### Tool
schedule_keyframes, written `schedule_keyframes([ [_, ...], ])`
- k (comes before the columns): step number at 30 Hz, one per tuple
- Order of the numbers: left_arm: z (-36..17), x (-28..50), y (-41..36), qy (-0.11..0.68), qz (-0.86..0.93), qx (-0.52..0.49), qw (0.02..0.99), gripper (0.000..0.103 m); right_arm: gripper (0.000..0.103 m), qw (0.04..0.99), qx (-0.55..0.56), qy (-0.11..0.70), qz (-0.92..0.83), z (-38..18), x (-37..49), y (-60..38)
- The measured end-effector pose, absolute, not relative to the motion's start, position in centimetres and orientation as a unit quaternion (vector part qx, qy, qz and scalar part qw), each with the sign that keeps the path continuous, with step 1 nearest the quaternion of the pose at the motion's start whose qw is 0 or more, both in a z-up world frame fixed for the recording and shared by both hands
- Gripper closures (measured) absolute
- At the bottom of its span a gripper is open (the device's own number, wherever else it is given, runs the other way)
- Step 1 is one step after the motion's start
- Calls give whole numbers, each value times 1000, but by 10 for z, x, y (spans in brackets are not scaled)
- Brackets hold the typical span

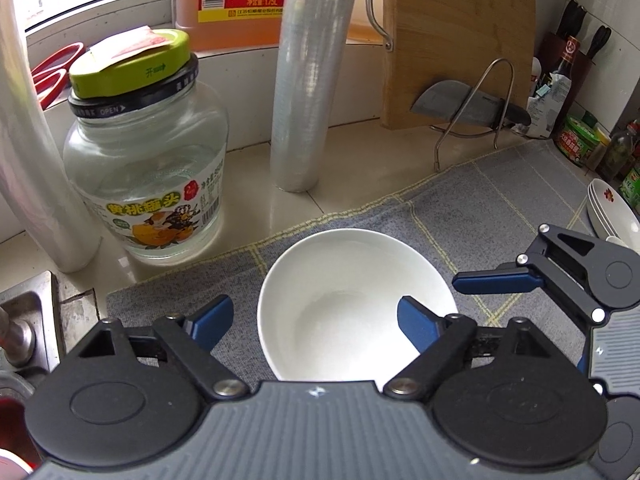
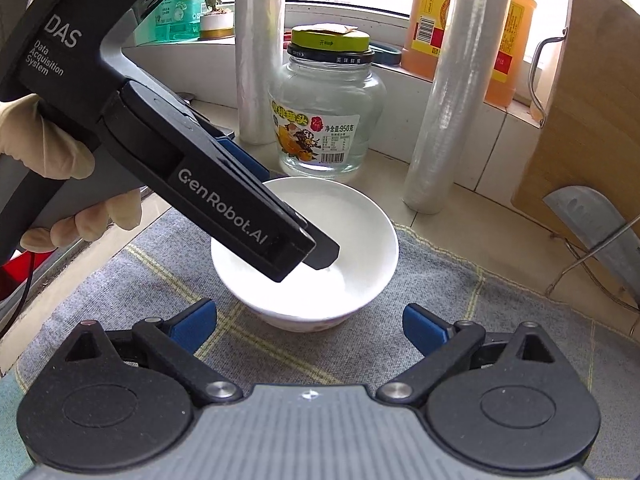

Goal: Organize plates and bowls
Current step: 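Close the left gripper on the rim of the pink-flower bowl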

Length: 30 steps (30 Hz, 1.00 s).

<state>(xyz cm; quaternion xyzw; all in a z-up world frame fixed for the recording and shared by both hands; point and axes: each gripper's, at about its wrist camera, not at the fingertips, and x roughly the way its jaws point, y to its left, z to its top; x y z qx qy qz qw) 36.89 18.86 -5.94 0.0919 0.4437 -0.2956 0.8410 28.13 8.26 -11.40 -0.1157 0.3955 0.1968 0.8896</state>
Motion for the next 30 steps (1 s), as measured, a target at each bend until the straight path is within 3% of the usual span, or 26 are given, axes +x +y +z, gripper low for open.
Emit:
schedule_keyframes([
  [10,-64,375,181,458,-314,96,826,24,15,888,-121,395,203,-120,287,83],
  [30,-64,378,178,463,-328,86,819,29,18,886,-125,393,210,-117,287,84],
])
